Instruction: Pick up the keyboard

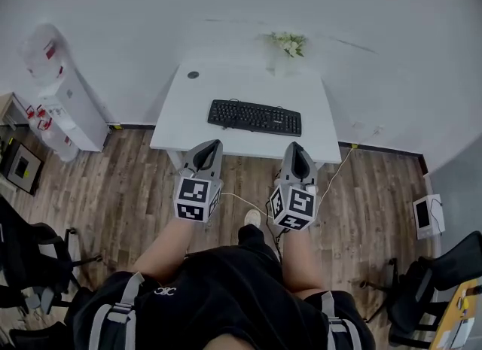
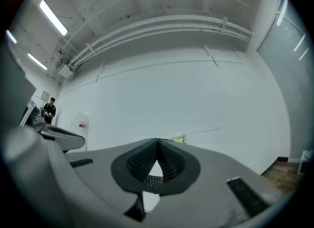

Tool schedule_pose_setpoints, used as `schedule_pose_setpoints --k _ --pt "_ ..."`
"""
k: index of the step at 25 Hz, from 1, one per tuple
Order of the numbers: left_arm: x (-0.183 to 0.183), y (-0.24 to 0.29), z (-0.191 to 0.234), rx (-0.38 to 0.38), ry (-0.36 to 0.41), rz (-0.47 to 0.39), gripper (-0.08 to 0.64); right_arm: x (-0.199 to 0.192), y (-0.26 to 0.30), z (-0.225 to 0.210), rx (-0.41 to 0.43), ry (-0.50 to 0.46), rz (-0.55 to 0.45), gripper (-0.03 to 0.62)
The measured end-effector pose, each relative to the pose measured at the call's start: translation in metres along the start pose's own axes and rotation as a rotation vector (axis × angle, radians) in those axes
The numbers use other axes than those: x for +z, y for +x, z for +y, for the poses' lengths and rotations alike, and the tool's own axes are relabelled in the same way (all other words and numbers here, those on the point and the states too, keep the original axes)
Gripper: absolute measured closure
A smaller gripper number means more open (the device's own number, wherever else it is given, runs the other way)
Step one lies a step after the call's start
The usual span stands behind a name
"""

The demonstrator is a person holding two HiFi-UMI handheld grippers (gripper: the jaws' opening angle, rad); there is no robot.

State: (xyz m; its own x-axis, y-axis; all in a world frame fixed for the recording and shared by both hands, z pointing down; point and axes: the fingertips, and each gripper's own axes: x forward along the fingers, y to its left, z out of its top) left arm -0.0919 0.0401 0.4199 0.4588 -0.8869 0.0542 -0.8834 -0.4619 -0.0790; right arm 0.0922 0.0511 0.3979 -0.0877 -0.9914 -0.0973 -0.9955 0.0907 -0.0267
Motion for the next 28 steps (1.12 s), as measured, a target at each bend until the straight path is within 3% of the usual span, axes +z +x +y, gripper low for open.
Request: schedule_pose_setpoints --k 20,28 --pt "-0.011 0.256 0.029 0.015 -0.028 0.131 0.558 -0.066 0.235 -0.116 0.018 0.015 0.165 0.589" --pt "-0.017 0.328 0.043 0.036 -0.036 0.167 0.559 -0.092 0.308 -0.146 0.064 0.043 0.238 0.589"
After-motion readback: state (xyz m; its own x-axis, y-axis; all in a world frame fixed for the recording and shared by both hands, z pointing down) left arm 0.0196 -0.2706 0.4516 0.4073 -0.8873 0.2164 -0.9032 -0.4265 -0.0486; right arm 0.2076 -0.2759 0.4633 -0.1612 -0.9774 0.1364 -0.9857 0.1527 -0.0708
